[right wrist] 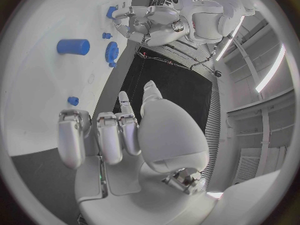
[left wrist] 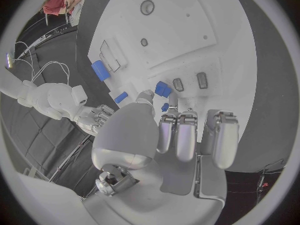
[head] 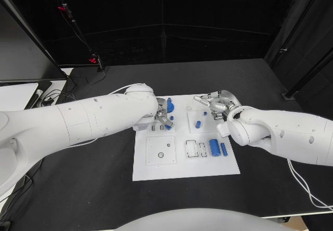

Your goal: Assemble the parts on the task board

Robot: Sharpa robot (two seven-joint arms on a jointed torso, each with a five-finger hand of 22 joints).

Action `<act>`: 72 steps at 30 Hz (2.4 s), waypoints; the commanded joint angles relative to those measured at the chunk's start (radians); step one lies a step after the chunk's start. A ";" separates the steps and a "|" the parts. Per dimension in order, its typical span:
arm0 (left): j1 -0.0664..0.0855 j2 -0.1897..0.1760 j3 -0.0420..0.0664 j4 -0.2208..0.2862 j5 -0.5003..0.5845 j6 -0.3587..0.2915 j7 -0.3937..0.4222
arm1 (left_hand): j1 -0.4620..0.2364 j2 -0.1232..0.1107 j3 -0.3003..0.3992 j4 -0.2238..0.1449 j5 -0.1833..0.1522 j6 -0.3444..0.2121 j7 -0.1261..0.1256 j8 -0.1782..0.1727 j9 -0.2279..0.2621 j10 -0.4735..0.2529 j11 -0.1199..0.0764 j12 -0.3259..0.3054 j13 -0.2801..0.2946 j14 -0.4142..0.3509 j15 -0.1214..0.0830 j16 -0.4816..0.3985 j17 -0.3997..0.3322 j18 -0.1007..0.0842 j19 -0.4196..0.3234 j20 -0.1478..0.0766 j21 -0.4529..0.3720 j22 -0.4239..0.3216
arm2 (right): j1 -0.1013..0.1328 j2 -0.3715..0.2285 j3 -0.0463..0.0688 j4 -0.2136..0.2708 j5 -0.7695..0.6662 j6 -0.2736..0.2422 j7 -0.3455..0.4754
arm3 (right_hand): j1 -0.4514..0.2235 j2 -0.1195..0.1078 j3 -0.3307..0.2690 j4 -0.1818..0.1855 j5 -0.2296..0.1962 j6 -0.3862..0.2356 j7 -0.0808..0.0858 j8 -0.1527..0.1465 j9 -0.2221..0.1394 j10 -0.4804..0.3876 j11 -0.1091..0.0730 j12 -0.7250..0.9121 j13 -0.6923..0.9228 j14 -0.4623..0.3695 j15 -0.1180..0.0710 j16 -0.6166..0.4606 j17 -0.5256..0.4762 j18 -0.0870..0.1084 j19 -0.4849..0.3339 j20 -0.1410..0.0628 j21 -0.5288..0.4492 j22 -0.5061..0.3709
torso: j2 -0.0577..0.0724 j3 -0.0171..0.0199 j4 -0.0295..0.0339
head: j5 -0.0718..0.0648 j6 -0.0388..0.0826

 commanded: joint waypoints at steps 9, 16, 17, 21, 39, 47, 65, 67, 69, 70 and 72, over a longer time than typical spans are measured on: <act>-0.003 -0.016 -0.002 0.022 -0.008 -0.037 0.004 | -0.017 -0.015 0.001 0.000 -0.017 -0.023 0.011 -0.015 -0.087 0.104 0.015 0.004 0.263 0.105 0.011 0.001 0.263 -0.007 0.104 0.014 0.003 0.264 | 0.001 0.001 0.000 0.001 -0.001 0.000 0.004 | 0.001 0.007 -0.006 -0.001 0.006 0.007 0.002 0.006 -0.002 0.106 0.007 0.003 0.263 0.104 0.008 0.002 0.263 0.016 0.043 0.007 -0.005 0.225 | -0.001 0.0006 -0.0006 | 0.000 0.003; -0.003 -0.065 -0.002 0.084 -0.073 -0.153 0.072 | -0.045 -0.028 -0.017 0.000 -0.045 -0.041 0.018 -0.004 -0.093 0.104 0.022 0.004 0.263 0.105 0.018 0.001 0.263 -0.007 0.104 0.021 0.003 0.264 | 0.001 -0.001 0.000 0.001 -0.001 0.001 0.004 | 0.001 0.008 -0.007 -0.001 0.006 0.008 0.002 0.007 -0.002 0.106 0.007 0.003 0.263 0.104 0.008 0.002 0.263 0.016 0.044 0.007 -0.004 0.226 | -0.001 0.0007 0.0001 | -0.006 0.003; -0.003 -0.074 -0.002 0.095 -0.089 -0.177 0.092 | -0.046 -0.029 -0.018 0.000 -0.046 -0.042 0.018 -0.004 -0.094 0.104 0.022 0.004 0.263 0.105 0.019 0.001 0.263 -0.007 0.104 0.021 0.003 0.264 | 0.001 -0.001 0.000 0.001 -0.001 0.001 0.004 | 0.001 0.008 -0.007 -0.001 0.006 0.008 0.002 0.007 -0.002 0.106 0.007 0.003 0.263 0.104 0.008 0.002 0.263 0.016 0.044 0.007 -0.004 0.226 | 0.000 0.0006 0.0002 | -0.007 0.003; -0.003 -0.108 -0.002 0.134 -0.143 -0.270 0.169 | -0.041 -0.031 -0.017 -0.002 -0.046 -0.051 0.020 -0.002 -0.096 0.104 0.024 0.004 0.263 0.105 0.020 0.001 0.263 -0.007 0.104 0.022 0.003 0.264 | 0.000 -0.002 0.000 0.001 -0.001 0.002 0.004 | 0.001 0.008 -0.007 -0.001 0.006 0.008 0.002 0.007 -0.002 0.106 0.007 0.003 0.263 0.104 0.008 0.002 0.263 0.016 0.044 0.007 -0.004 0.226 | -0.001 0.0010 0.0013 | -0.009 0.002; -0.003 -0.199 -0.002 0.161 -0.578 -0.451 0.685 | 0.207 -0.162 0.172 0.000 -0.173 0.038 -0.007 -0.100 -0.326 0.104 -0.003 0.004 0.263 0.105 -0.007 0.001 0.263 -0.007 0.104 0.004 0.003 0.264 | -0.002 -0.003 0.000 0.001 -0.001 0.004 0.005 | 0.001 0.008 -0.007 -0.001 0.006 0.008 0.002 0.007 -0.002 0.106 0.007 0.003 0.263 0.104 0.008 0.002 0.263 0.015 0.045 0.007 -0.003 0.227 | 0.000 0.0002 -0.0006 | -0.002 0.001; -0.010 -0.186 -0.002 0.102 -0.755 -0.459 0.842 | 0.251 -0.202 0.257 0.001 -0.266 0.130 -0.055 -0.209 -0.461 0.104 -0.046 0.004 0.263 0.105 -0.040 0.001 0.263 -0.007 0.104 -0.019 0.003 0.264 | -0.002 -0.004 0.000 0.002 -0.001 0.004 0.006 | 0.001 0.009 -0.008 -0.001 0.006 0.008 0.002 0.007 -0.002 0.106 0.007 0.003 0.263 0.104 0.008 0.002 0.263 0.016 0.045 0.007 -0.004 0.226 | 0.000 0.0000 -0.0017 | 0.001 0.001; -0.045 -0.143 -0.002 0.024 -0.831 -0.473 0.931 | 0.290 -0.211 0.275 0.002 -0.303 0.213 -0.057 -0.250 -0.515 0.104 -0.048 0.004 0.263 0.105 -0.052 0.001 0.263 -0.007 0.104 -0.016 0.003 0.264 | -0.002 -0.004 0.000 0.004 -0.001 0.005 0.005 | 0.001 0.009 -0.008 -0.001 0.006 0.008 0.002 0.007 -0.002 0.106 0.007 0.003 0.263 0.104 0.008 0.002 0.263 0.016 0.045 0.007 -0.004 0.226 | 0.000 0.0006 -0.0001 | 0.001 0.000; -0.047 -0.139 -0.002 0.021 -0.831 -0.463 0.924 | 0.286 -0.212 0.277 0.002 -0.303 0.215 -0.050 -0.257 -0.521 0.104 -0.041 0.004 0.263 0.105 -0.047 0.001 0.263 -0.007 0.104 -0.016 0.003 0.264 | -0.002 -0.004 0.000 0.004 -0.001 0.005 0.005 | 0.001 0.009 -0.008 -0.001 0.006 0.008 0.002 0.007 -0.002 0.106 0.007 0.003 0.263 0.104 0.008 0.002 0.263 0.016 0.045 0.007 -0.004 0.226 | 0.000 0.0000 -0.0009 | 0.003 0.001; -0.047 -0.136 -0.002 0.018 -0.831 -0.450 0.915 | 0.285 -0.213 0.280 0.001 -0.300 0.207 -0.040 -0.268 -0.529 0.104 -0.033 0.004 0.263 0.105 -0.040 0.001 0.263 -0.007 0.104 -0.016 0.003 0.264 | -0.002 -0.004 0.000 0.004 -0.001 0.005 0.005 | 0.001 0.009 -0.008 -0.001 0.006 0.008 0.002 0.007 -0.002 0.106 0.007 0.003 0.263 0.104 0.008 0.002 0.263 0.016 0.045 0.007 -0.004 0.226 | 0.000 -0.0003 -0.0012 | 0.002 0.000; -0.047 -0.135 -0.002 0.017 -0.831 -0.442 0.909 | 0.284 -0.214 0.282 0.002 -0.298 0.204 -0.034 -0.273 -0.533 0.104 -0.028 0.004 0.263 0.105 -0.036 0.001 0.263 -0.007 0.104 -0.015 0.003 0.264 | -0.002 -0.004 0.000 0.004 -0.001 0.005 0.005 | 0.001 0.009 -0.008 -0.001 0.006 0.008 0.002 0.007 -0.002 0.106 0.007 0.003 0.263 0.104 0.008 0.002 0.263 0.016 0.045 0.007 -0.004 0.226 | 0.000 -0.0002 -0.0011 | 0.002 0.000; -0.048 -0.132 -0.002 0.016 -0.832 -0.423 0.897 | 0.281 -0.214 0.284 0.001 -0.297 0.198 -0.026 -0.281 -0.540 0.104 -0.020 0.004 0.263 0.105 -0.029 0.001 0.263 -0.007 0.104 -0.013 0.003 0.264 | -0.002 -0.004 0.000 0.004 -0.001 0.005 0.005 | 0.001 0.009 -0.008 -0.001 0.006 0.008 0.002 0.007 -0.002 0.106 0.007 0.003 0.263 0.104 0.008 0.002 0.263 0.016 0.045 0.007 -0.004 0.226 | 0.000 0.0000 -0.0007 | 0.002 0.000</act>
